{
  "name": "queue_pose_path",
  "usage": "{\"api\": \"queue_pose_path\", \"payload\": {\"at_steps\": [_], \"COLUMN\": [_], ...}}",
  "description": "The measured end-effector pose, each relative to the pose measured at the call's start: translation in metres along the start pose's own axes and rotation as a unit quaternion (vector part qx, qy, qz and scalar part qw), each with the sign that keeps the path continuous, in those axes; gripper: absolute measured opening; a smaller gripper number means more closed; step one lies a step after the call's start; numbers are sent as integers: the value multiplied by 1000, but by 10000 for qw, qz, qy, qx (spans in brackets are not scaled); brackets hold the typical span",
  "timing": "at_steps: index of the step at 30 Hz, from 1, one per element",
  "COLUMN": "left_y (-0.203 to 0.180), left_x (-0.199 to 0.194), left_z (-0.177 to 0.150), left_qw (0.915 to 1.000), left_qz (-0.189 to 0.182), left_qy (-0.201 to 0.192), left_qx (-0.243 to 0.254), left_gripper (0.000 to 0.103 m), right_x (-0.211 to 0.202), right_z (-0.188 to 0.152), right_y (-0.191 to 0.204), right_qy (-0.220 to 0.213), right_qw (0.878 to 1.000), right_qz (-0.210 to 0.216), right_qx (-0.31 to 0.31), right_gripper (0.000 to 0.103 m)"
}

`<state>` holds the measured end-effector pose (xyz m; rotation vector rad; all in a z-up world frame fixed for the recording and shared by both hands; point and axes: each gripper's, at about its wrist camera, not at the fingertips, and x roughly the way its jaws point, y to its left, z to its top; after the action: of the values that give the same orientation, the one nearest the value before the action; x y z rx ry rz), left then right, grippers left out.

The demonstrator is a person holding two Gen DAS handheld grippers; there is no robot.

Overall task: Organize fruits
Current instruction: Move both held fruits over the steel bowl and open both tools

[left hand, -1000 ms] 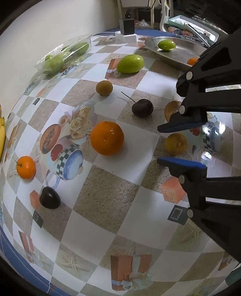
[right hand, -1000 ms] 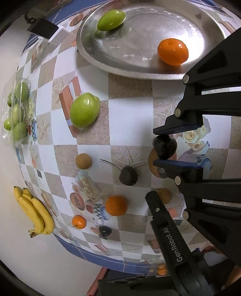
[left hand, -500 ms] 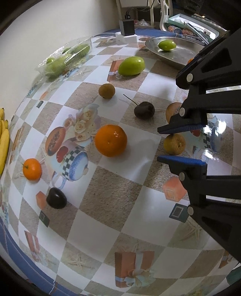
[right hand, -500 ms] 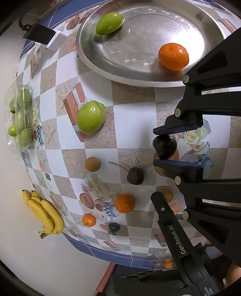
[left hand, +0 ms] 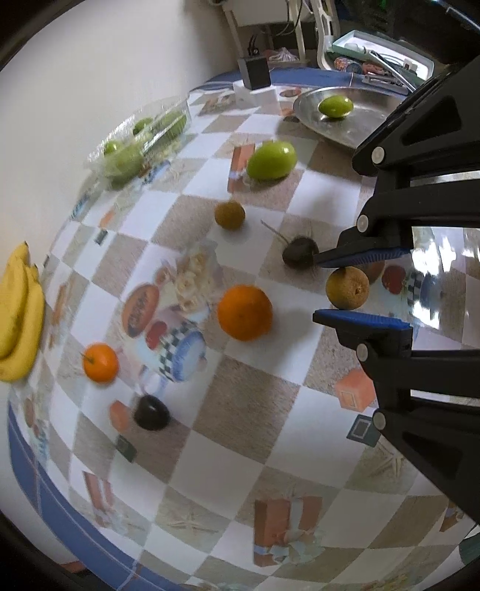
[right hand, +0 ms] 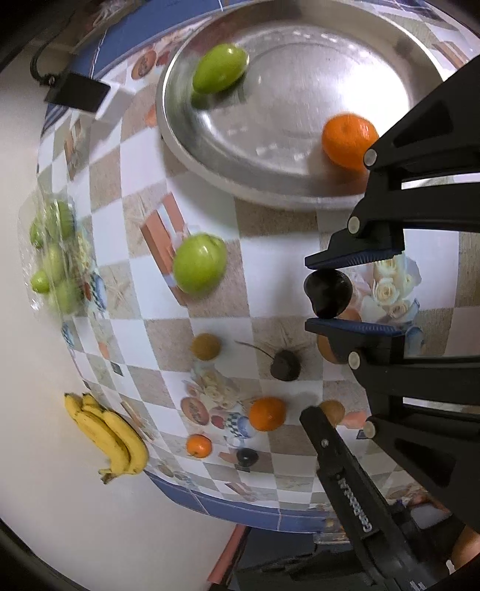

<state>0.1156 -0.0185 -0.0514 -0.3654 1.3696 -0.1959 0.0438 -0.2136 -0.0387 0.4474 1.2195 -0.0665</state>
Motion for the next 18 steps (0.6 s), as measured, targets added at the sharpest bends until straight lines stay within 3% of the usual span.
{"api": "queue_pose_path", "payload": {"at_steps": [12, 18], "left_y": [-70, -118], "left_x": [-6, 1], "left_z": [-16, -38], "left_qw": [9949, 9845], "left_qz": [-87, -99], "left_qy": [-216, -263], "left_qx": [977, 1730], "left_gripper": [25, 25], "right_x": [-26, -39], "right_z": [8, 6], "right_y": [-58, -87], "right_qy": [-319, -444], "right_qw": [9969, 9928], "right_qz": [-165, -382], "right_qx": [702, 1042], "right_gripper": [28, 28]}}
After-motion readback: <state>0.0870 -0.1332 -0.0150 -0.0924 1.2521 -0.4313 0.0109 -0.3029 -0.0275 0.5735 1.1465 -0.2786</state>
